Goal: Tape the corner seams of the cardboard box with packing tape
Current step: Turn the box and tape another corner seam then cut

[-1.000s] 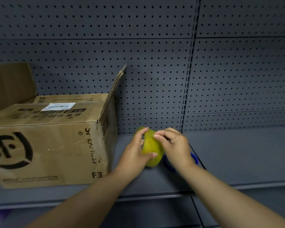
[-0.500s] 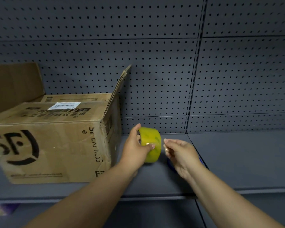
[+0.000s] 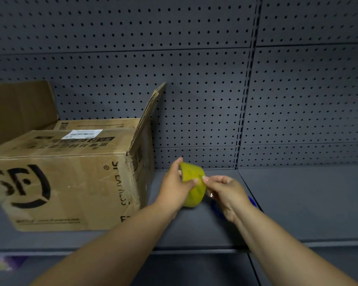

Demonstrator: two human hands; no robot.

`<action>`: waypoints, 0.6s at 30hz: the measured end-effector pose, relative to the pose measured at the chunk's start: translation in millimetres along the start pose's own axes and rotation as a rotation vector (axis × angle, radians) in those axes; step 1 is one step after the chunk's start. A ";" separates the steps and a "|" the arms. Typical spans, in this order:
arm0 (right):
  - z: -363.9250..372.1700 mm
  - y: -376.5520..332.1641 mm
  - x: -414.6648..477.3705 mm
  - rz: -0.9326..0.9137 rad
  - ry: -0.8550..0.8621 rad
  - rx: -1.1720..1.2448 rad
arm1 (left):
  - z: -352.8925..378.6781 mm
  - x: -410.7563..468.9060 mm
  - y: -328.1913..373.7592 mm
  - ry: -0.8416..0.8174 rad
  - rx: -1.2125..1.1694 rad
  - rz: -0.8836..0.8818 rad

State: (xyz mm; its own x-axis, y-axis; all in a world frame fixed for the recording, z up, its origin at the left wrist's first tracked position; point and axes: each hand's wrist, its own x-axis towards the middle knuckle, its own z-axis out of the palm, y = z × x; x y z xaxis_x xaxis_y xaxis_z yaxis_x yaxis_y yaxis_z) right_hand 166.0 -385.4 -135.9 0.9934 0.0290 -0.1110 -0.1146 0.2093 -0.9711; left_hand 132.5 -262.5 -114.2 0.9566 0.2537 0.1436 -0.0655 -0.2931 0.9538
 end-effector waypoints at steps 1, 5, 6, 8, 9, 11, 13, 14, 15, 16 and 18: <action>-2.0 -1.1 0.9 0.014 0.014 0.002 | -0.3 0.7 -0.3 -0.004 0.111 0.032; -6.6 0.3 6.1 -0.033 0.109 -0.170 | 4.9 4.5 3.1 -0.090 0.542 0.184; -6.4 1.0 5.9 -0.065 0.137 -0.248 | 7.7 5.9 3.7 -0.103 0.593 0.197; -8.7 -2.1 2.1 -0.149 0.203 -0.362 | 11.6 8.0 2.8 -0.116 0.671 0.209; -12.2 -4.7 0.2 -0.187 0.241 -0.387 | 12.0 9.0 1.0 -0.127 0.716 0.217; -20.9 -12.9 -4.0 -0.209 0.289 -0.304 | 9.4 12.3 -6.8 -0.164 0.836 0.229; -24.9 -21.1 -11.5 -0.174 0.240 -0.131 | 5.2 16.3 -17.3 -0.216 0.971 0.226; -24.7 -24.5 -15.1 -0.165 0.215 -0.089 | 4.1 18.0 -22.1 -0.244 1.033 0.223; -23.2 -26.7 -17.8 -0.162 0.204 -0.099 | 3.5 18.8 -25.2 -0.274 1.083 0.220; -21.0 -27.8 -19.4 -0.175 0.198 -0.135 | 3.6 19.0 -26.9 -0.301 1.117 0.219; -13.5 -31.5 -25.4 -0.230 0.165 -0.172 | 3.3 17.3 -27.5 -0.338 1.154 0.224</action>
State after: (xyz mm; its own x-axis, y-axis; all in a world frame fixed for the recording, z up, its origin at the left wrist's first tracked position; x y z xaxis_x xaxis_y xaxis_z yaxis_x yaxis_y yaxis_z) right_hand 144.4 -406.0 -105.3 0.9822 -0.1612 0.0966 0.1017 0.0237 -0.9945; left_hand 151.8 -253.1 -138.9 0.9934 -0.1092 0.0350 -0.1122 -0.9888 0.0987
